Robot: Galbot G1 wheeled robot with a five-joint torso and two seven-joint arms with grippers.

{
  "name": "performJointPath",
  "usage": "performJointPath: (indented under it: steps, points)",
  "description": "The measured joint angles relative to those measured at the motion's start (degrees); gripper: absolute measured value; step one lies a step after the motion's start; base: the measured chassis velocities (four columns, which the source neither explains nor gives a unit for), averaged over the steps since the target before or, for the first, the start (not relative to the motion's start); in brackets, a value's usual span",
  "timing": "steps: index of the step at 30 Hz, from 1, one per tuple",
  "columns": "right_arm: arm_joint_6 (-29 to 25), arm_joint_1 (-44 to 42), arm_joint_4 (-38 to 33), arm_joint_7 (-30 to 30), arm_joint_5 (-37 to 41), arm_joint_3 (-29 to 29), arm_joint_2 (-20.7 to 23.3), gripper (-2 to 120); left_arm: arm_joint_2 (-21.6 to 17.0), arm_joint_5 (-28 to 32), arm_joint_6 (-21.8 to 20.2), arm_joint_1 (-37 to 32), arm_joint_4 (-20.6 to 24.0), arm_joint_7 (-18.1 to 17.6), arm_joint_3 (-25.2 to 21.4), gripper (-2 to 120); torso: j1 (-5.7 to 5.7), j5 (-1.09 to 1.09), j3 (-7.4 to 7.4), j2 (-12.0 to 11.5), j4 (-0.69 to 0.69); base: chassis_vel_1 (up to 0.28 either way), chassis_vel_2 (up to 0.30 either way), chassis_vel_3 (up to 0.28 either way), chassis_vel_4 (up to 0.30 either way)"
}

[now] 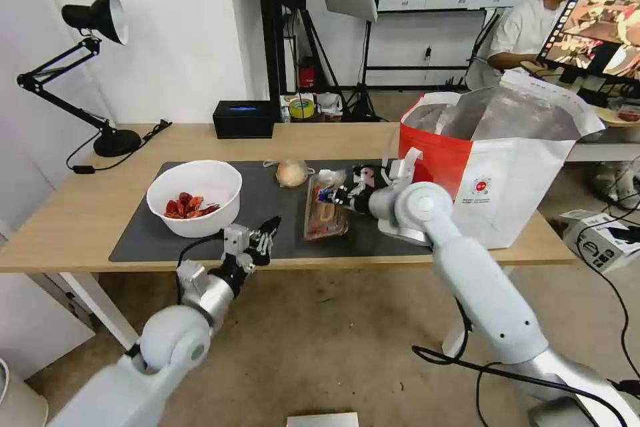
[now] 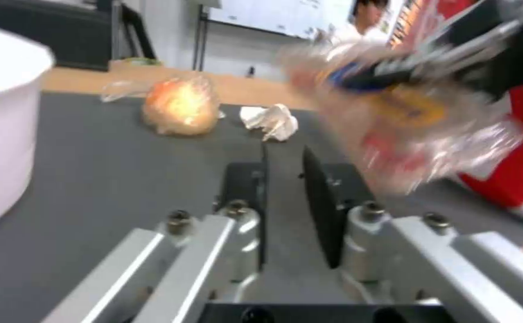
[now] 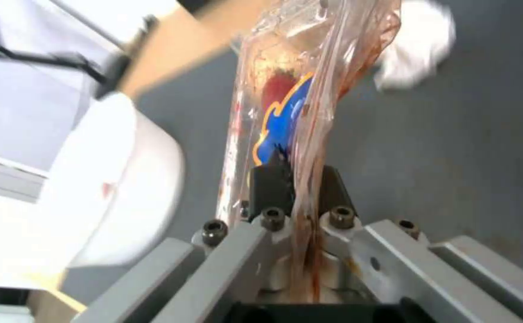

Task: Pick up the trash from the table and place it into the takeout bag.

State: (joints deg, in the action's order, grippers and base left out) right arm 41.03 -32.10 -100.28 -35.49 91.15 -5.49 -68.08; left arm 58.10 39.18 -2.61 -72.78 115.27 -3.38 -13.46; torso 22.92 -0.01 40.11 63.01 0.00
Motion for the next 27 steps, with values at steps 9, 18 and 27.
performJointPath:
  steps: [9, 18, 27]
  points:
    - [-4.0, -0.8, -9.4, 2.8, 1.4, -6.4, 3.2, 0, 5.7, -0.1, 0.6, -7.0, 1.8, -1.7, -3.6, 58, -0.01, 0.02, 0.0, 0.0, 0.0, 0.0, 0.0, 0.0, 0.0]
    - [-13.9, 4.3, -10.8, 0.6, -1.2, -12.0, 8.3, 0, 7.5, -1.4, 1.4, -9.3, 2.4, -1.6, -4.7, 92, -0.01, 0.03, 0.0, 0.0, 0.0, 0.0, 0.0, 0.0, 0.0]
    - [-17.4, 6.9, -5.4, 1.8, -7.1, -15.8, 15.4, 0, 8.7, -2.6, 1.8, -10.1, 2.5, -1.5, -4.2, 100, 0.0, 0.02, 0.0, 0.0, 0.0, 0.0, 0.0, 0.0, 0.0]
